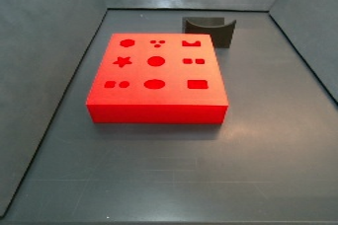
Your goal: Insert the double-square object.
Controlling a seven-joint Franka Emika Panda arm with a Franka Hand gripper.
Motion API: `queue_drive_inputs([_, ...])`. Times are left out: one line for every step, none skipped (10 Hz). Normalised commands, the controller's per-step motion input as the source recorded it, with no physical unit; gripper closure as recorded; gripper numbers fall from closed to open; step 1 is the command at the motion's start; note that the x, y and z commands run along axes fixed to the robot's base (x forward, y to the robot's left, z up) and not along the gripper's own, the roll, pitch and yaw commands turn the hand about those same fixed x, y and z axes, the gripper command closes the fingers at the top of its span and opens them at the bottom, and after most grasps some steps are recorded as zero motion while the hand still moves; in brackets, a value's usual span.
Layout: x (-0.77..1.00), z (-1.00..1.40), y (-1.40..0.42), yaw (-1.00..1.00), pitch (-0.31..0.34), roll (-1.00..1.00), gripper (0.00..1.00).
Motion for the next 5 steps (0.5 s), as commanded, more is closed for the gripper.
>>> queue_drive_inputs([0.0,-0.06,0.0,-0.06,0.0,0.0,1.0])
queue_drive_inputs([0.21,-0.25,0.0,0.0,0.0,0.0,1.0])
queue_drive_inputs([0.91,-0.47,0.75,0.0,0.0,-0.05,1.0])
queue_drive_inputs([0.88,-0.64,0.79,0.0,0.0,-0.05,1.0])
queue_drive_inputs([0.94,-0.64,0.78,0.0,-0.034,-0.09,1.0])
